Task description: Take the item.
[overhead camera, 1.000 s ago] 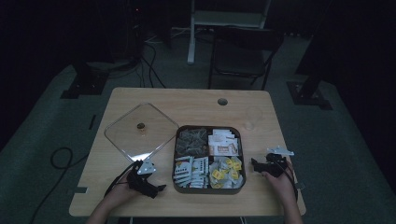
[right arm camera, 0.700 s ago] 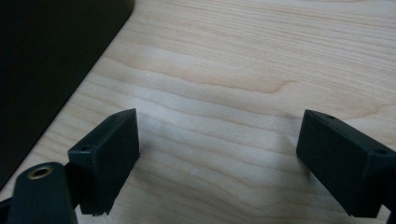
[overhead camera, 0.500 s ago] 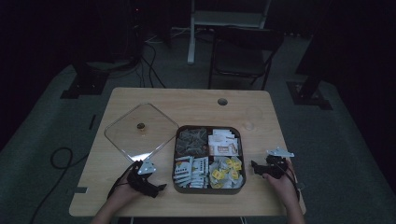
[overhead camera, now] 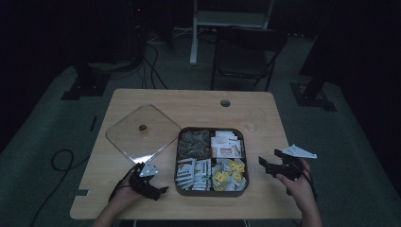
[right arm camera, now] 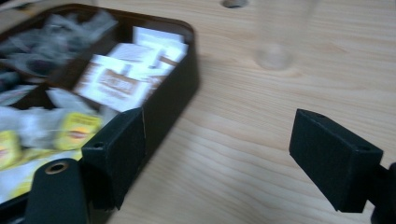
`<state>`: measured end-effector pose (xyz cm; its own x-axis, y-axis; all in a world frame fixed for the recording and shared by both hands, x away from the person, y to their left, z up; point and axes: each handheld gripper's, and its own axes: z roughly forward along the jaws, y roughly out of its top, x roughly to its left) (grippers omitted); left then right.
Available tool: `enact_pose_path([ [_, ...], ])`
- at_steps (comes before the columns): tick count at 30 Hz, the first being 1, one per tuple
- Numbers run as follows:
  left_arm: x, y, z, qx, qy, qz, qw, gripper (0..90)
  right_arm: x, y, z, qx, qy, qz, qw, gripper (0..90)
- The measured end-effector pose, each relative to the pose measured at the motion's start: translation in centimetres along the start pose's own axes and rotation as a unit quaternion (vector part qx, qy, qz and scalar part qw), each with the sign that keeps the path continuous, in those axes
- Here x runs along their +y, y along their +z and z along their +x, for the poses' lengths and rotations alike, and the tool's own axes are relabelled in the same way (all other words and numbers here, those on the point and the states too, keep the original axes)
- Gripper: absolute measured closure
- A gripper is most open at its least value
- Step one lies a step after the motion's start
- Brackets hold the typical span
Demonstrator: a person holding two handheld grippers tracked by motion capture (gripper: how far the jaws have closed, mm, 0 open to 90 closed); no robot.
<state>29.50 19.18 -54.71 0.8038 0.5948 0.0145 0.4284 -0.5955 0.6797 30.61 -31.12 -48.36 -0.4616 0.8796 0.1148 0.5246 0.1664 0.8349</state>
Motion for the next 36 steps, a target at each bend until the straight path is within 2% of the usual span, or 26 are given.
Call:
enact_pose_path([
  [6,0.0,0.0,0.0,0.000,0.000,0.000,1.0000,0.6,0.9,-0.3,1.3,0.060,-0.021,-0.016,0.9978,18.4],
  [9,0.0,0.0,0.0,0.000,0.000,0.000,1.0000,0.6,1.2,-0.3,2.0,0.082,-0.027,-0.025,0.9960,19.7],
  [10,0.0,0.0,0.0,0.000,0.000,0.000,1.0000,0.7,1.2,-0.3,2.0,0.082,-0.027,-0.025,0.9960,19.7],
  [11,0.0,0.0,0.0,0.000,0.000,0.000,1.0000,0.6,1.5,-0.2,2.5,0.099,-0.030,-0.032,0.9941,25.2],
  [15,0.0,0.0,0.0,0.000,0.000,0.000,1.0000,0.6,1.9,0.1,3.6,0.123,-0.041,-0.033,0.9910,25.5],
  [19,0.0,0.0,0.0,0.000,0.000,0.000,1.0000,0.6,2.1,0.8,4.7,0.155,-0.058,-0.033,0.9857,29.4],
  [22,0.0,0.0,0.0,0.000,0.000,0.000,1.0000,0.7,2.2,1.2,5.1,0.160,-0.066,-0.033,0.9843,29.4],
  [28,0.0,0.0,0.0,0.000,0.000,0.000,1.0000,0.6,2.1,2.8,6.7,0.201,-0.099,-0.002,0.9746,31.4],
  [33,0.0,0.0,0.0,0.000,0.001,0.000,1.0000,0.6,1.9,3.8,8.0,0.202,-0.135,0.027,0.9696,33.7],
  [34,0.0,0.0,0.0,0.000,0.001,0.000,1.0000,0.6,1.9,3.8,8.0,0.202,-0.135,0.027,0.9696,33.7],
  [35,0.0,0.0,0.0,0.000,0.001,0.000,1.0000,0.6,1.9,4.0,8.3,0.205,-0.141,0.033,0.9679,33.7],
  [36,0.0,0.0,0.0,0.000,0.000,0.000,1.0000,0.7,1.9,4.5,8.8,0.225,-0.151,0.037,0.9620,42.2],
])
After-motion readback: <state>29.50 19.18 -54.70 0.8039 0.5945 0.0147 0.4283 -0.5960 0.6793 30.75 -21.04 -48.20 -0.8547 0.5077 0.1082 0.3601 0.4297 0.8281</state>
